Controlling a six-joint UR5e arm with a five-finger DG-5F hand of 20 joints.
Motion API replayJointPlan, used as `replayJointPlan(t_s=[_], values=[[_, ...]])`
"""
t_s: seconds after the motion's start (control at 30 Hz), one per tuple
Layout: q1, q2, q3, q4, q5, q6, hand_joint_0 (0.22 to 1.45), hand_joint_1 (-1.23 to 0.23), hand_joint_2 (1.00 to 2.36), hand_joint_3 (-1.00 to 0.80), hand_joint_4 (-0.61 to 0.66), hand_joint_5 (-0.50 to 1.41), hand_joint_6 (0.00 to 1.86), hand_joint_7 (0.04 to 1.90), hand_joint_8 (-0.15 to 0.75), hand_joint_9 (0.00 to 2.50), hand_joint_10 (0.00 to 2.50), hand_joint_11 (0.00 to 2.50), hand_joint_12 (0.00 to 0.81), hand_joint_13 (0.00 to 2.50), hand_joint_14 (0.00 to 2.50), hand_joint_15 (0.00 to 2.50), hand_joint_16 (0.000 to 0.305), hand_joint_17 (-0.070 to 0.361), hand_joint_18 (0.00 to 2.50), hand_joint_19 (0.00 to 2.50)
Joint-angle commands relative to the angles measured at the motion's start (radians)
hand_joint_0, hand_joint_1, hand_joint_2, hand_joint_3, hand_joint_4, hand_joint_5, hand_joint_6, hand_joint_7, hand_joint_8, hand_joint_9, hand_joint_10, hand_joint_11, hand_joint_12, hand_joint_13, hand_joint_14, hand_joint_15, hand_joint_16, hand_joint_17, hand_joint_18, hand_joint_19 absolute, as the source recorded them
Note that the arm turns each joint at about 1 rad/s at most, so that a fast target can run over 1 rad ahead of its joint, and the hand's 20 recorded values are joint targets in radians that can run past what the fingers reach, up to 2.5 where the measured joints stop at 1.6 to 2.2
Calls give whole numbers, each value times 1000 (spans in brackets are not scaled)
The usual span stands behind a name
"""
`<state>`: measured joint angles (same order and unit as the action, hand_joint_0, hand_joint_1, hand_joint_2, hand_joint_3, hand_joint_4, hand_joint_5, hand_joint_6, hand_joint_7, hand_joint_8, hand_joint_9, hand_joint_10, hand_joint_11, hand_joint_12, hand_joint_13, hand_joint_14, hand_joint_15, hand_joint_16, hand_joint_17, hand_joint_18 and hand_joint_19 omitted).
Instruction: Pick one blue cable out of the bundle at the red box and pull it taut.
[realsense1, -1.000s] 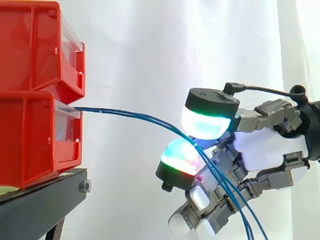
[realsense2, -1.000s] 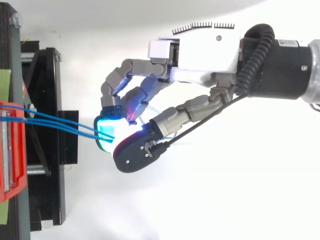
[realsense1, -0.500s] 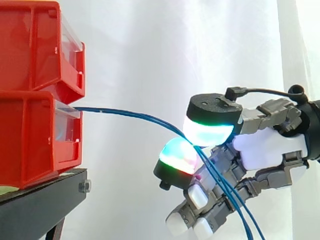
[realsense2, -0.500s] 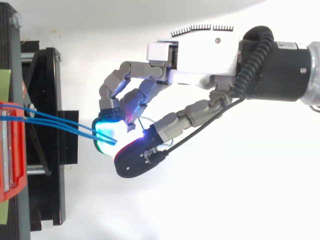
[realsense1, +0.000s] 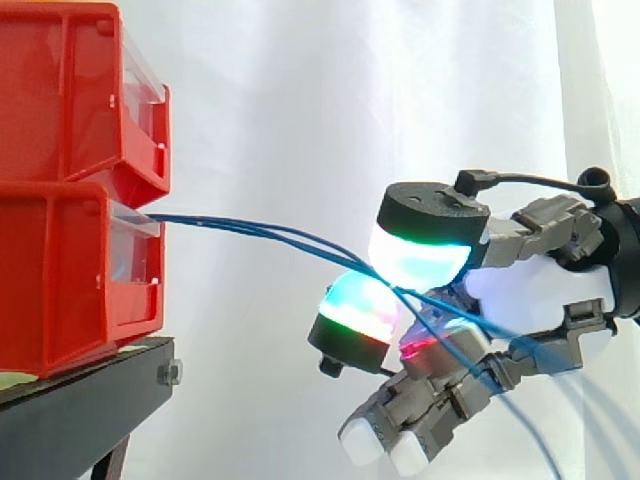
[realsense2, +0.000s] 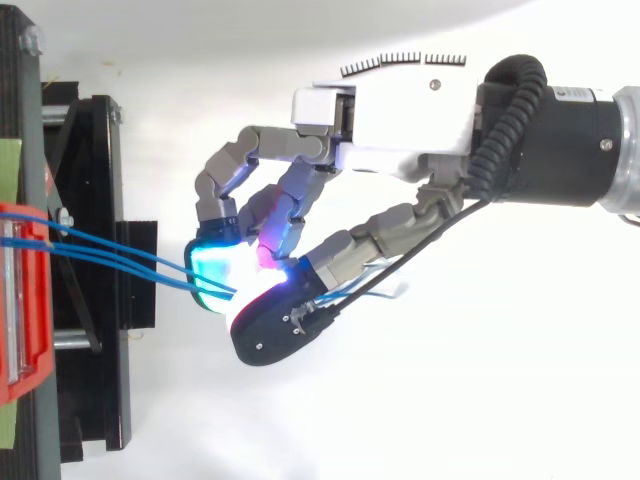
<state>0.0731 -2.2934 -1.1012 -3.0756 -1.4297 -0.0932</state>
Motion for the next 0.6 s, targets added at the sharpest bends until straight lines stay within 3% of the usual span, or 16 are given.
replayJointPlan(t_s=[0.0, 0.2, 0.43, 0.57], values=[[1, 0, 0, 0, 0, 3, 737, -860, 1005, -431, 79, -162, 898, 1039, 399, 1233, 289, 1255, 369, 748, 10, 300, 48, 108, 656, 276], [1, 0, 0, -2, 0, 3, 734, -852, 1004, -438, 68, -164, 900, 1011, 393, 1221, 304, 1247, 368, 762, 11, 313, 48, 107, 658, 275], [1, 0, 0, 0, 2, 3, 799, -882, 1003, -463, -63, -185, 930, 958, 354, 1142, 241, 1242, 358, 763, 11, 320, 47, 106, 639, 269], [1, 0, 0, 0, 2, 3, 807, -892, 1000, -500, -18, -198, 945, 835, 336, 1104, 193, 1242, 350, 757, 11, 325, 46, 104, 638, 256]])
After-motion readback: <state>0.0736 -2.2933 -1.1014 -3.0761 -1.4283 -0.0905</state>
